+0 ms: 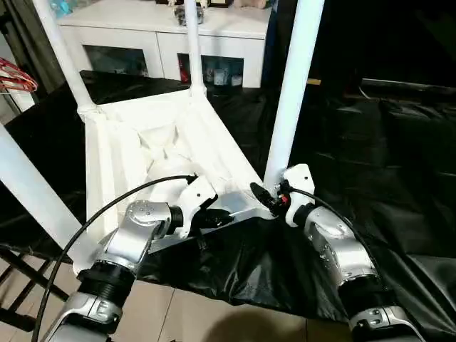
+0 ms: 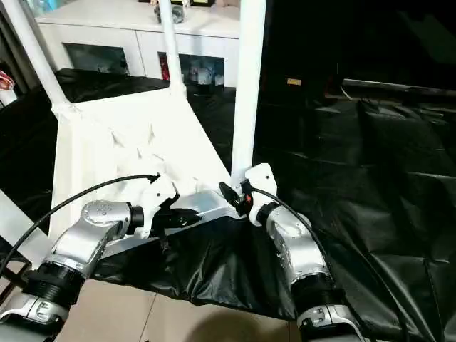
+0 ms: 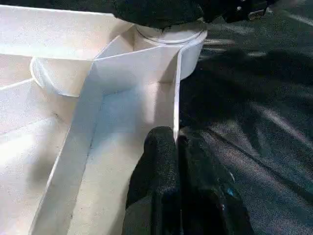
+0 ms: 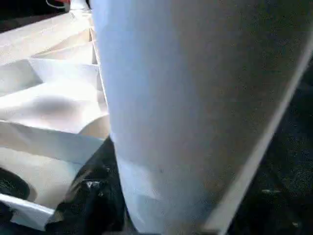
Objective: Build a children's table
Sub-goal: Rotate leg to tighten
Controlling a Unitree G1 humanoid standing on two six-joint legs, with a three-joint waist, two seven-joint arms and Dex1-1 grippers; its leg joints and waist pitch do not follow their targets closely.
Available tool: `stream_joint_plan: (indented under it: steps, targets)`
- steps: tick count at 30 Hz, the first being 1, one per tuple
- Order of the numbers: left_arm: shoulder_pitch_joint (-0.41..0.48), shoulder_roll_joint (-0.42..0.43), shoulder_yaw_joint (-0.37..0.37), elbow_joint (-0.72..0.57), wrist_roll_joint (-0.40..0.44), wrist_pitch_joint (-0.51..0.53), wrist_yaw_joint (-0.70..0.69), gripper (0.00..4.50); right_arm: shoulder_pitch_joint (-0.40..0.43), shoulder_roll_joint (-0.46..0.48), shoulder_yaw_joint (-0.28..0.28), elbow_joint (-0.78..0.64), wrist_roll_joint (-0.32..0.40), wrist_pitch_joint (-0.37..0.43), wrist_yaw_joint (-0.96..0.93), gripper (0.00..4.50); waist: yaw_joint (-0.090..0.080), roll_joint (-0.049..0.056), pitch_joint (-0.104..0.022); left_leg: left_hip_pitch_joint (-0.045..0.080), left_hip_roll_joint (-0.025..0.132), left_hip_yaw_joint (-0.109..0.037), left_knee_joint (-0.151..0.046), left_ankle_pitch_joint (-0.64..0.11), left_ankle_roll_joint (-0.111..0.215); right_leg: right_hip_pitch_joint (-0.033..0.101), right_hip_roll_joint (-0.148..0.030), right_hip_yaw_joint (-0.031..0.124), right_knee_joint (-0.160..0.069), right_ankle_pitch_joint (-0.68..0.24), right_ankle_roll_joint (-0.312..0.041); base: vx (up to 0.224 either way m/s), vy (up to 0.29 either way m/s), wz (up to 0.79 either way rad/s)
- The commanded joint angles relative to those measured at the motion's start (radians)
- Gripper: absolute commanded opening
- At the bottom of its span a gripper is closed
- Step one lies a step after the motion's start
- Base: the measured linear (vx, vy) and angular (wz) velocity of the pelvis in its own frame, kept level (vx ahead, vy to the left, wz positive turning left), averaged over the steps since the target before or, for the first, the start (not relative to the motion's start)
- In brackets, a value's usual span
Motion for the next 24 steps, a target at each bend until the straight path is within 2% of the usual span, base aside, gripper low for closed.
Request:
stream_joint_plan:
  steps: [1,2,3,4,5,7,9,12,13,14,16,18,19,20,21,23,24]
  targets:
    - [-0.020,-0.040,-0.033,-0.019,-0.019,-0.042,0.011,0.00,0.040,-0.020,0.094,-0.020,0.002,0.037,0.150,2.82,0.001,-0.004,-0.030,-0.004,0.051,-0.031,-0.077,-0.335,0.014,0.019,-0.087,0.067,-0.113,-0.406,-0.115,0.000,0.000,0.00]
    - [-0.022,-0.035,-0.033,-0.016,-0.017,-0.044,0.008,0.00,0.048,-0.056,0.095,-0.044,0.004,0.034,0.183,2.82,0.004,-0.003,-0.029,-0.005,0.050,-0.032,-0.077,-0.337,0.019,0.022,-0.086,0.066,-0.113,-0.406,-0.112,0.000,0.000,0.00]
    - [-0.023,-0.030,-0.033,-0.013,-0.016,-0.049,0.003,0.00,0.062,-0.108,0.090,-0.076,0.012,0.027,0.231,2.82,0.011,-0.017,-0.033,-0.002,0.053,-0.027,-0.072,-0.311,0.032,0.022,-0.086,0.070,-0.111,-0.366,-0.112,0.000,0.000,0.00]
    - [-0.023,-0.028,-0.033,-0.012,-0.015,-0.052,0.000,0.00,0.069,-0.132,0.085,-0.091,0.018,0.023,0.255,2.82,0.017,-0.013,-0.034,0.002,0.053,-0.025,-0.069,-0.296,0.038,0.020,-0.086,0.072,-0.108,-0.340,-0.119,0.000,0.000,0.00]
    - [-0.022,-0.024,-0.033,-0.011,-0.016,-0.053,-0.007,0.00,0.080,-0.175,0.074,-0.111,0.032,0.016,0.298,2.82,0.025,-0.019,-0.037,0.004,0.052,-0.016,-0.062,-0.243,0.056,0.022,-0.083,0.074,-0.098,-0.244,-0.150,0.000,0.000,0.00]
    - [-0.019,-0.012,-0.033,-0.009,-0.015,-0.063,-0.018,0.00,0.098,-0.256,0.044,-0.139,0.061,0.012,0.379,2.82,0.032,-0.020,-0.041,-0.009,0.050,-0.014,-0.056,-0.186,0.082,0.032,-0.083,0.073,-0.086,-0.171,-0.166,0.000,0.000,0.00]
    - [-0.014,-0.004,-0.033,-0.013,-0.014,-0.067,-0.024,0.00,0.107,-0.307,0.020,-0.151,0.079,0.016,0.426,2.82,0.037,-0.020,-0.045,-0.011,0.051,-0.013,-0.052,-0.151,0.098,0.033,-0.081,0.071,-0.079,-0.116,-0.176,0.000,0.000,0.00]
    - [0.007,0.020,-0.041,-0.036,-0.033,-0.083,-0.074,0.00,0.133,-0.438,-0.039,-0.179,0.128,0.039,0.535,2.82,0.044,-0.023,-0.054,-0.030,0.046,-0.014,-0.037,-0.067,0.142,0.043,-0.077,0.065,-0.060,0.022,-0.197,0.000,0.000,0.00]
    - [0.012,0.026,-0.047,-0.041,-0.039,-0.093,-0.087,0.00,0.139,-0.462,-0.048,-0.187,0.137,0.046,0.553,2.82,0.046,-0.027,-0.053,-0.033,0.045,-0.012,-0.033,-0.063,0.157,0.040,-0.074,0.062,-0.060,0.039,-0.194,0.000,0.000,0.00]
    - [0.015,0.031,-0.050,-0.043,-0.041,-0.100,-0.097,0.00,0.144,-0.474,-0.052,-0.191,0.141,0.048,0.560,2.82,0.047,-0.025,-0.051,-0.034,0.044,-0.012,-0.034,-0.068,0.161,0.039,-0.075,0.059,-0.063,0.019,-0.190,0.000,0.000,0.00]
    - [0.019,0.039,-0.054,-0.045,-0.046,-0.114,-0.113,0.00,0.151,-0.495,-0.062,-0.196,0.145,0.049,0.561,2.82,0.048,-0.027,-0.049,-0.036,0.043,-0.012,-0.035,-0.084,0.157,0.039,-0.076,0.056,-0.070,-0.059,-0.171,0.000,0.000,0.00]
    - [0.022,0.053,-0.055,-0.042,-0.051,-0.151,-0.141,0.00,0.147,-0.511,-0.093,-0.189,0.149,0.060,0.518,2.82,0.044,-0.021,-0.047,-0.027,0.047,-0.012,-0.038,-0.114,0.137,0.031,-0.076,0.056,-0.080,-0.145,-0.159,0.000,0.000,0.00]
    - [0.022,0.056,-0.054,-0.040,-0.053,-0.158,-0.149,0.00,0.140,-0.511,-0.106,-0.177,0.143,0.060,0.488,2.82,0.043,-0.018,-0.047,-0.025,0.049,-0.012,-0.039,-0.116,0.125,0.029,-0.076,0.058,-0.080,-0.152,-0.162,0.000,0.000,0.00]
    - [0.022,0.059,-0.054,-0.039,-0.055,-0.162,-0.155,0.00,0.132,-0.510,-0.116,-0.165,0.138,0.060,0.460,2.82,0.042,-0.019,-0.048,-0.024,0.050,-0.012,-0.040,-0.117,0.121,0.029,-0.075,0.058,-0.079,-0.145,-0.166,0.000,0.000,0.00]
    - [0.021,0.062,-0.053,-0.036,-0.057,-0.172,-0.163,0.00,0.119,-0.505,-0.132,-0.146,0.135,0.072,0.416,2.82,0.042,-0.013,-0.049,-0.022,0.050,-0.013,-0.040,-0.118,0.114,0.029,-0.075,0.059,-0.075,-0.124,-0.176,0.000,0.000,0.00]
    - [0.011,0.062,-0.055,-0.020,-0.067,-0.204,-0.192,0.00,0.080,-0.478,-0.168,-0.092,0.114,0.066,0.279,2.82,0.039,-0.013,-0.050,-0.022,0.049,-0.014,-0.041,-0.105,0.106,0.028,-0.075,0.059,-0.072,-0.099,-0.187,0.000,0.000,0.00]
    - [0.001,0.057,-0.055,-0.013,-0.095,-0.224,-0.238,0.00,0.048,-0.452,-0.197,-0.048,0.107,0.076,0.175,2.82,0.037,-0.017,-0.051,-0.022,0.045,-0.013,-0.040,-0.097,0.094,0.030,-0.075,0.059,-0.070,-0.081,-0.196,0.000,0.000,0.00]
